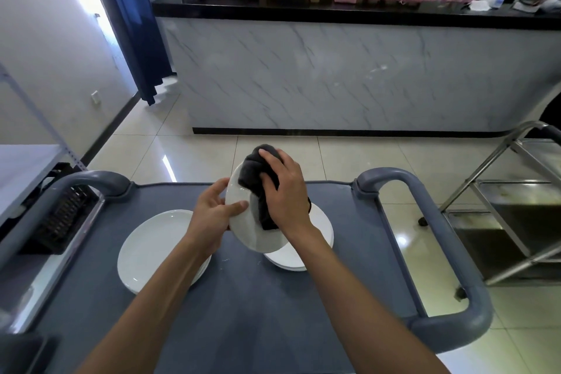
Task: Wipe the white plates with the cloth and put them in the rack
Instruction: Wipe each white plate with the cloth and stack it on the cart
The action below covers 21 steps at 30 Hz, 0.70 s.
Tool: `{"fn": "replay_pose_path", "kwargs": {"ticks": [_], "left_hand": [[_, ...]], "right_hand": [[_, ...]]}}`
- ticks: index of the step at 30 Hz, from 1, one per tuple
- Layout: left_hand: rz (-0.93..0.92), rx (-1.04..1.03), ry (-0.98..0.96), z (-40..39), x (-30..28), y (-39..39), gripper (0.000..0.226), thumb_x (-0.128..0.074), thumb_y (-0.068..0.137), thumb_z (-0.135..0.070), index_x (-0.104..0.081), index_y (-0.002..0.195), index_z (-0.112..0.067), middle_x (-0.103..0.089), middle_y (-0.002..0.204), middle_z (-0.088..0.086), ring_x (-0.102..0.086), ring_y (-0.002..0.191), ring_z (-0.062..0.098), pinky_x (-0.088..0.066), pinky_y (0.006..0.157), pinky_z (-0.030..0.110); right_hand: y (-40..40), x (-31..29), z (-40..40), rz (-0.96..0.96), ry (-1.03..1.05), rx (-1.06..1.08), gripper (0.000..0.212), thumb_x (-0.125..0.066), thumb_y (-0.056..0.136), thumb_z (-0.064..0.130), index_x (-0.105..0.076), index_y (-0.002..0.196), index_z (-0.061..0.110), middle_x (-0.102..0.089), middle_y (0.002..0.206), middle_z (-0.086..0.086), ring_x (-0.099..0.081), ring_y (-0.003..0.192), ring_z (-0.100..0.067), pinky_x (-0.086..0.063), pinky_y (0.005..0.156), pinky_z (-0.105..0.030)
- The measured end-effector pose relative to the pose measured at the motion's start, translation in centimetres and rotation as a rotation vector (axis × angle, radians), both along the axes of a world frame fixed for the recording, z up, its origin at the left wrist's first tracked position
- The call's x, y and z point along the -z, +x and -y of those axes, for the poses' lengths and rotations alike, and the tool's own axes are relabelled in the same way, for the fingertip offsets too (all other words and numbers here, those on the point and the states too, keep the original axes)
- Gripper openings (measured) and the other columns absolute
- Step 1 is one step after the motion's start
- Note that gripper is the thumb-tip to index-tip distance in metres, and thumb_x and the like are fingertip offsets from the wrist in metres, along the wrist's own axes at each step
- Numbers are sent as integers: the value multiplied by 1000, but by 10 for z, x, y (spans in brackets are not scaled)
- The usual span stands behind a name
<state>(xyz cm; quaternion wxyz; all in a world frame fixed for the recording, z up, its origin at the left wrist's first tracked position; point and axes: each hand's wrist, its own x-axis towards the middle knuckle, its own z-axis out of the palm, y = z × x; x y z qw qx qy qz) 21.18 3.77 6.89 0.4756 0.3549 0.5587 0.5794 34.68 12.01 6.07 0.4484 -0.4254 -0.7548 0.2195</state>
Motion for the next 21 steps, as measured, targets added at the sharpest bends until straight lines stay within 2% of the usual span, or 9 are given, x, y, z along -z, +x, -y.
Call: {"fn": "replay_pose_path", "kwargs": {"ticks": [2, 6, 8, 13, 16, 18, 21], "left_hand": [[-21, 1, 7, 1, 0, 3, 45, -66, 87, 10, -64, 122, -18, -75, 105, 16, -70, 97, 42, -59, 80, 58], [-54, -1, 20, 2, -3, 6, 45, -66, 88, 9, -64, 120, -23, -76, 103, 8, -72, 94, 32, -61, 79, 50], [-71, -3, 29, 0, -4, 6, 46, -66, 88, 8, -64, 118, -26, -76, 104, 7, -72, 96, 32, -60, 81, 49], [-138, -12, 57, -6, -7, 5, 46, -66, 85, 11, -68, 113, -26, -75, 103, 8, -70, 100, 35, -57, 90, 55], [-178, -12, 72, -8, -10, 6, 45, -67, 85, 9, -69, 111, -27, -75, 101, 6, -70, 100, 33, -57, 91, 53], [-195, -17, 70, -9, -11, 8, 43, -69, 85, 7, -69, 111, -26, -76, 98, 2, -70, 97, 29, -58, 91, 50], [-142, -8, 93, -8, -13, 10, 41, -66, 85, 11, -70, 114, -19, -76, 98, 9, -72, 94, 32, -59, 87, 48]], "right_hand": [[-1, 3, 4, 22, 22, -49, 44, -56, 96, 18, -58, 140, 26, -53, 144, -1, -48, 131, -22, -42, 109, -44], [-4, 4, 7, 50, 53, -62, 44, -56, 97, 19, -58, 140, 25, -53, 144, -2, -48, 131, -24, -44, 106, -48], [-5, 2, 6, 48, 66, -54, 43, -56, 96, 19, -59, 139, 25, -54, 143, -3, -49, 130, -24, -44, 105, -48], [-7, -4, 4, 49, 105, -40, 41, -57, 98, 18, -60, 138, 26, -55, 142, -3, -50, 129, -24, -45, 104, -48], [-8, -5, 2, 38, 134, -32, 40, -56, 98, 18, -61, 137, 26, -56, 141, -4, -51, 128, -24, -46, 102, -48], [-7, -5, -2, 27, 132, -40, 39, -54, 99, 20, -60, 137, 25, -57, 140, -4, -51, 127, -24, -47, 102, -48], [-4, -4, -8, -13, 90, -38, 40, -52, 99, 26, -60, 139, 25, -58, 137, -4, -53, 123, -24, -47, 101, -46]]}}
